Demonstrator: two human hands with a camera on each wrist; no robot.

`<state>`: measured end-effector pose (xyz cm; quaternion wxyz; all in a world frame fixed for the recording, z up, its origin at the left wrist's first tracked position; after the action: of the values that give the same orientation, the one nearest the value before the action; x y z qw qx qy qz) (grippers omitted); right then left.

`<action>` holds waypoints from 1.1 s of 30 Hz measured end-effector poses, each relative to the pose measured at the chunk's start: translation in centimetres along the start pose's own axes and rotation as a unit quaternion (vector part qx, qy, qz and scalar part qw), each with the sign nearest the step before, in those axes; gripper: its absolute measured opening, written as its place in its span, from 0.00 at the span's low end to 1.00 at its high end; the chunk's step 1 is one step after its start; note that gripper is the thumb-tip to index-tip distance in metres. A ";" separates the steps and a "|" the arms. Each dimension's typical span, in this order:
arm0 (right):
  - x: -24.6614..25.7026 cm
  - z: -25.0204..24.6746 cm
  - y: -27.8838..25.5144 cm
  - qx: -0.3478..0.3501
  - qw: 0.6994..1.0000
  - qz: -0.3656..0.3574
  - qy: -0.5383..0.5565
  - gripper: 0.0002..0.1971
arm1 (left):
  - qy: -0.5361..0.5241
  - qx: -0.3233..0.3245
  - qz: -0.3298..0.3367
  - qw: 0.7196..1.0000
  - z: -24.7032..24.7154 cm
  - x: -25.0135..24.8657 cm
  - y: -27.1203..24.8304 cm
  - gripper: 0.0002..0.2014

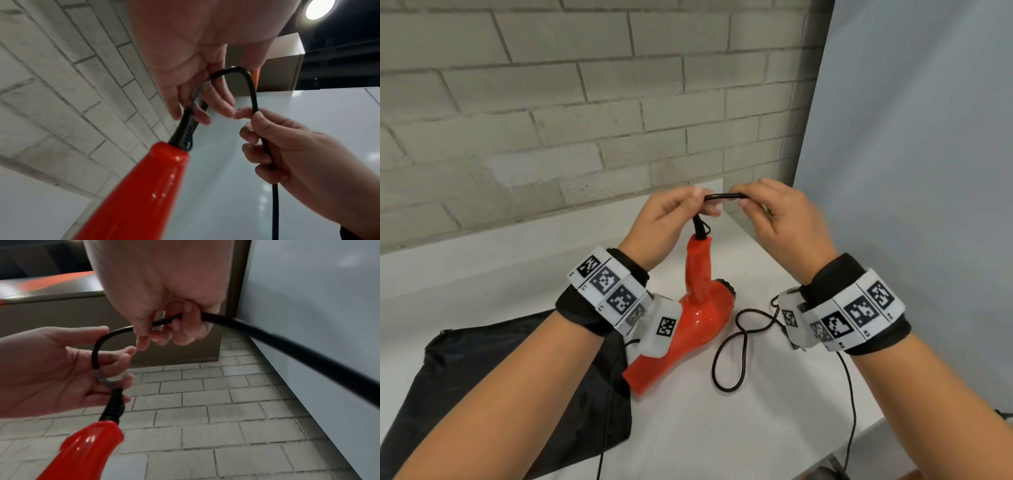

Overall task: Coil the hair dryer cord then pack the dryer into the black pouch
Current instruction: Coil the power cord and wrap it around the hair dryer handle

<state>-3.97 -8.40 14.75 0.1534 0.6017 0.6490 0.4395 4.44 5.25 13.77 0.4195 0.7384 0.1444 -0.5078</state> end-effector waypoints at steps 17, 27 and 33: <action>-1.9 5.8 -4.3 0.171 0.973 0.153 0.033 0.22 | -0.225 -0.009 -0.133 0.965 1.6 0.8 2.6 0.15; -1.4 4.1 -8.4 0.008 0.998 0.048 -0.034 0.18 | -0.097 -0.090 -0.088 0.987 1.5 0.9 2.8 0.18; 0.3 1.1 -4.9 -0.027 0.985 -0.117 -0.122 0.07 | 0.038 -0.074 -0.082 0.993 2.4 0.6 3.1 0.17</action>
<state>-6.34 -7.18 10.51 0.2978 0.5664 0.6795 0.3590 5.16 1.47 14.40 0.4242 0.7095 0.2579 -0.5001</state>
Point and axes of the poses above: each hand's wrist, its own y-axis towards the middle knuckle, its own z-axis out of the palm, x = y × z, the point moved 4 cm from there along y, towards the middle knuckle, and after that the axes turned 3 degrees about -x, right-handed, at the moved point
